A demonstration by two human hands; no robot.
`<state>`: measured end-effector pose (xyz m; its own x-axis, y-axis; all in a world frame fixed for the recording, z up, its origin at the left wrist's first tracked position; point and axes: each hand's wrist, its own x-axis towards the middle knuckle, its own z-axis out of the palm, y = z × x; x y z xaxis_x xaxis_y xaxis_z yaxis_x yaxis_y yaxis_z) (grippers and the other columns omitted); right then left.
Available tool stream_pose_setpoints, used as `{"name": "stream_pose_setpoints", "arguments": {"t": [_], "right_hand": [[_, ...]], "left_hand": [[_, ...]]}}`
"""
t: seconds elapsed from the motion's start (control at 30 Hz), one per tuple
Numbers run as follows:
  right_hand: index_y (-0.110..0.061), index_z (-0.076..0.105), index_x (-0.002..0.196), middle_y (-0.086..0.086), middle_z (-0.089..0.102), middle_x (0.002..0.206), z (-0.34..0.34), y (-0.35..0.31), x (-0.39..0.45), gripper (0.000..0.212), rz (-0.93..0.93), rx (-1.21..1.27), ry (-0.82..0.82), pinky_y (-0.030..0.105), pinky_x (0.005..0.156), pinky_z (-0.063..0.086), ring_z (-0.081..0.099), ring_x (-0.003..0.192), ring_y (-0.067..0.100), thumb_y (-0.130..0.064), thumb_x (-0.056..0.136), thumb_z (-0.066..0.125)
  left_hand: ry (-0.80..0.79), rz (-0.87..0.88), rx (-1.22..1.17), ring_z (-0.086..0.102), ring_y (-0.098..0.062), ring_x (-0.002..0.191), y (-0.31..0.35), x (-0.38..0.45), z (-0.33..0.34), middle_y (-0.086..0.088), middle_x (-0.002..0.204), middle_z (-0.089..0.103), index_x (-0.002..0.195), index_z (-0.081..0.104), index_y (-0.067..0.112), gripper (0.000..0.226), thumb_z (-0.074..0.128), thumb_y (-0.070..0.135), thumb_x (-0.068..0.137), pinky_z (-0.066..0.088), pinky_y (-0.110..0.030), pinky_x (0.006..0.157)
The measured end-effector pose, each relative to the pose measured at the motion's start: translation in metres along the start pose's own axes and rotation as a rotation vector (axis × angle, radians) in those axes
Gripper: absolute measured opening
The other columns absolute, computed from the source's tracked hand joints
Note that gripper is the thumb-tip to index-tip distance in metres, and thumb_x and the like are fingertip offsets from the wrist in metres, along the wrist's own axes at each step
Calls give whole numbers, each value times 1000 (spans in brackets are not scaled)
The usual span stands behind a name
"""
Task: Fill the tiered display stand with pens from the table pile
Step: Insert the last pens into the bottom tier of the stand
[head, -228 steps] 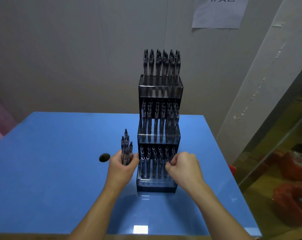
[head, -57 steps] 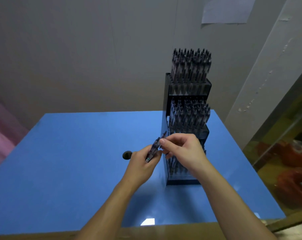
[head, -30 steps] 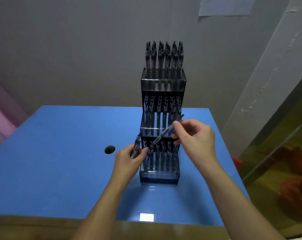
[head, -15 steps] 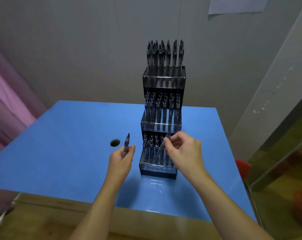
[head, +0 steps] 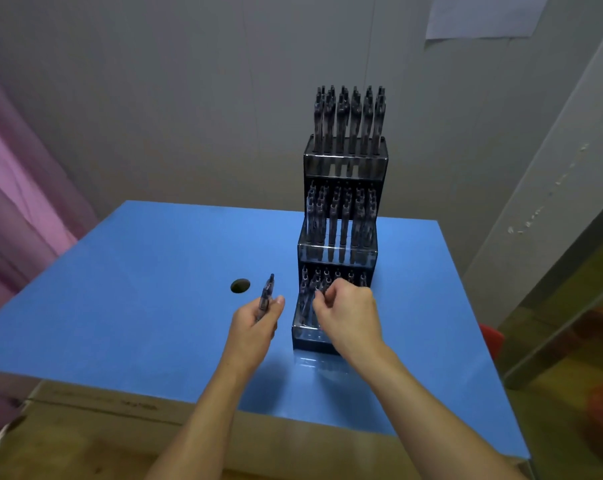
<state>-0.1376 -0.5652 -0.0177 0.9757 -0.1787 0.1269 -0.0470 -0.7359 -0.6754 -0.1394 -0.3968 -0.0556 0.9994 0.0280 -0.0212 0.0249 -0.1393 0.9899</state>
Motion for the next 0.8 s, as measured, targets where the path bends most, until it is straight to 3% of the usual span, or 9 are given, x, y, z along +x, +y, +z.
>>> {"name": "stream_pose_setpoints", "arguments": {"t": [0.13,0.4,0.47,0.57,0.67,0.73,0.8], "right_hand": [[-6,61,88,13,68,84,12,-4,-6,29,4,-176,-114,39,71,56,66,82,33,-30,101,54],[-6,64,78,11,68,77,6,-5,-6,40,66,-195,-171,37,73,58,67,78,30,-40,99,64],[-11,69,78,4,69,75,-4,-8,-8,37,76,-108,-168,30,67,53,67,76,22,-44,93,71],[-23,75,79,-5,71,65,-22,-22,-16,23,74,249,-154,21,58,52,68,62,11,-44,86,79],[-21,78,79,-2,75,70,-32,-36,-21,21,123,501,-175,37,68,64,73,66,17,-41,86,79],[-19,79,75,-1,76,70,-34,-39,-22,24,129,496,-166,44,72,64,74,68,18,-40,87,78],[-19,78,70,-2,75,67,-36,-39,-22,26,144,459,-155,44,74,64,74,70,18,-38,87,76]], "left_hand": [[-21,9,13,24,-14,50,3,1,0,5,55,29,66,34,18,46,59,26,104,23,-27,51],[-44,21,26,25,-14,51,9,1,-8,3,56,30,64,36,21,46,60,29,103,24,-29,51],[-53,44,64,26,-16,55,10,0,-9,0,58,31,61,37,25,49,61,31,103,24,-31,54],[-92,82,131,28,-15,57,12,-2,-5,3,59,32,56,45,30,49,61,35,102,25,-31,55],[-144,160,219,36,-9,52,15,-4,3,11,54,44,69,64,26,35,59,29,104,31,-24,52],[-176,197,273,56,-14,60,16,-5,8,9,63,63,83,71,21,25,57,24,104,46,-33,57],[-167,224,326,59,-17,64,14,-5,11,8,66,66,81,68,29,27,57,20,103,50,-43,65]]}}
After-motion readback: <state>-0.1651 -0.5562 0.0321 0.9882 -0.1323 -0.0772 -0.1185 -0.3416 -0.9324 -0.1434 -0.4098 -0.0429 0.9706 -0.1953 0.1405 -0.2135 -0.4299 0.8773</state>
